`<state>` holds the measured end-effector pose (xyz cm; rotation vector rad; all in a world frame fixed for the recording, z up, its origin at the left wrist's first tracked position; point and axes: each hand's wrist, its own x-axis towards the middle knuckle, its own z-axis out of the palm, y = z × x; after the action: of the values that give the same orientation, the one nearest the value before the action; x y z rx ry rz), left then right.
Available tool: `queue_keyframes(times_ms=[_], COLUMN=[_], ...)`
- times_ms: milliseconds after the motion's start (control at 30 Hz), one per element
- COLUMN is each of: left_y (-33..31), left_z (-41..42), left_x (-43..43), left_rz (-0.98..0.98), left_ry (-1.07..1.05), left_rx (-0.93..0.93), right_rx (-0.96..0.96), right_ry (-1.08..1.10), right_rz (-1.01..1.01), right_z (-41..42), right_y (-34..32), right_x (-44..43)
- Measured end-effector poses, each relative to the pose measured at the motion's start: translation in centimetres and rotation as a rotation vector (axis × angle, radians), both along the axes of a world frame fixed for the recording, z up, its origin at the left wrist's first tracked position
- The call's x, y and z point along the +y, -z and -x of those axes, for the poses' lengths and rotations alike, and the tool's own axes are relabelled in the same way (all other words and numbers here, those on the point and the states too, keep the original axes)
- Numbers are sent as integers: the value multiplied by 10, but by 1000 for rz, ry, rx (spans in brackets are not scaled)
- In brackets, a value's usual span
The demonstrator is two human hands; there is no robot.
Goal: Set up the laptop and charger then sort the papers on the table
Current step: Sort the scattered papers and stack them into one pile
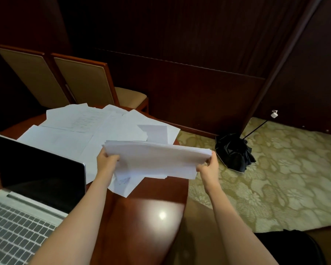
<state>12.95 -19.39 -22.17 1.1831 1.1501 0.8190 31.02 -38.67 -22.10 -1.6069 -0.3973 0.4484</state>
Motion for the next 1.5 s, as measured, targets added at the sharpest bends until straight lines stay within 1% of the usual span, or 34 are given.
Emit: queue_keyframes(times_ms=[167, 267, 433, 600, 733, 833, 933, 1000, 1133, 1333, 1400, 1500], left_y=[-8, -13, -12, -20, -7, -6, -6, 0, 10, 12, 11, 14], left_z=[2, 4, -3, -4, -3, -7, -8, -3, 4, 4, 2, -2], left_x=[-1, 0, 2, 7, 0, 4, 9, 5, 1, 4, 0, -12], left_rz=[-156, -197, -141, -97, -25, -8, 7, 59, 122, 127, 127, 191], left_ry=[119, 159, 103, 31, -53, -101, -91, -72, 4, -74, -28, 17], left_rx=[-30, -16, 11, -95, -18, -5, 12, 37, 148, 139, 143, 158], right_rx=[52, 95, 194, 217, 244, 255, 280, 290, 258, 239, 275, 368], right_ry=[25, 82, 28, 46, 6, 11, 12, -25, -105, -158, -106, 11], right_rz=[-18, -32, 17, -65, 4, 15, 7, 40, 75, 69, 39, -50], right_z=[-3, -10, -4, -7, 1, -3, -7, -6, -7, -9, -11, -13], right_y=[-3, -4, -4, -12, -5, -11, -9, -1, 13, 13, 12, 13], right_x=[10, 8, 10, 15, 14, 17, 17, 13, 9, 10, 11, 9])
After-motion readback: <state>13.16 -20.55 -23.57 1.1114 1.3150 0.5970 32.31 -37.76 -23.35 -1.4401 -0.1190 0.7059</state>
